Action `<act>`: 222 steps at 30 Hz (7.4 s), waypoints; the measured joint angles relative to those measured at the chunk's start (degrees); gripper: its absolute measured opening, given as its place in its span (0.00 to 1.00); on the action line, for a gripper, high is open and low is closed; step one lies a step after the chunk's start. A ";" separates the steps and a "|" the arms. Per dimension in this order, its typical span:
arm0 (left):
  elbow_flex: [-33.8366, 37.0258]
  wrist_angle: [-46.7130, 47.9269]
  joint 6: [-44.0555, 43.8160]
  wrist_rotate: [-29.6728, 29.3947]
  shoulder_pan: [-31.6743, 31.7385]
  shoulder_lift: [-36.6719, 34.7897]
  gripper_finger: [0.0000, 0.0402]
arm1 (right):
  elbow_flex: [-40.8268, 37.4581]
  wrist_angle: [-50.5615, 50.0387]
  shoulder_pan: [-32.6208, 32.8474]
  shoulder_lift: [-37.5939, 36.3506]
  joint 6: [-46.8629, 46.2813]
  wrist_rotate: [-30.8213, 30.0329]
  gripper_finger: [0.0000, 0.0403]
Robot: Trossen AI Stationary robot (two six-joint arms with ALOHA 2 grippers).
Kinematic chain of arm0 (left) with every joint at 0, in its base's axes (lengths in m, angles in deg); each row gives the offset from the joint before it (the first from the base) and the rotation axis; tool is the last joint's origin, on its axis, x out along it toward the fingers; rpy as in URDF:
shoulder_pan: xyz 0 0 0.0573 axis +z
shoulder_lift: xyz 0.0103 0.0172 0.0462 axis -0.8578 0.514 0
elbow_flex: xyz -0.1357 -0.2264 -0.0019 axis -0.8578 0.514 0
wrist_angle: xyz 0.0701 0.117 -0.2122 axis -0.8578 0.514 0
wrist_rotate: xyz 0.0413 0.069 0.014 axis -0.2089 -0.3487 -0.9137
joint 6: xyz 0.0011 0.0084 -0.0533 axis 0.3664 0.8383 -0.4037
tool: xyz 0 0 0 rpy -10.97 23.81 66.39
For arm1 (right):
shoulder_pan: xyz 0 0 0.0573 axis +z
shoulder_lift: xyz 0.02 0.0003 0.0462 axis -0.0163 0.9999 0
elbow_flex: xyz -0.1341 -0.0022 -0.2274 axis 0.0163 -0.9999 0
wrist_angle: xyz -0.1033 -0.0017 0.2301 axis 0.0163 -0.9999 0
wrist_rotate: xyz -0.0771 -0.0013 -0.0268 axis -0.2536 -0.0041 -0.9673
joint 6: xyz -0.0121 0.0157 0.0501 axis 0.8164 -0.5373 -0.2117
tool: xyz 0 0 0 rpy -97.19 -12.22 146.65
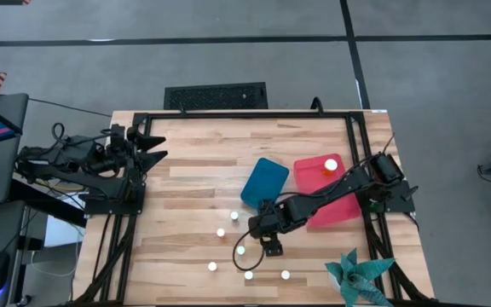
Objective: Pick and place medicine bottles into bin by pill shape (circle, oval)
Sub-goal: Put the top orange capsule bottle into the pink bin, then put the orange capsule bottle into the pink bin
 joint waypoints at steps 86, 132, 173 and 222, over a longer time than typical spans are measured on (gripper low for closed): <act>0.00 -0.02 -0.75 -0.09 0.00 -0.02 0.78 | 1.70 -12.57 -1.07 -16.72 -6.63 -5.31 0.52; 0.00 0.38 -2.81 -4.92 0.02 0.00 0.78 | -41.89 -0.82 -24.52 -35.93 -19.47 -18.81 0.56; 0.00 0.55 -1.87 -2.97 0.01 0.02 0.78 | -12.24 3.34 6.37 -30.10 -24.79 -8.42 0.80; 0.00 1.81 1.19 -0.50 0.01 0.00 0.78 | 1.14 -3.76 21.92 0.96 -36.61 -5.65 0.74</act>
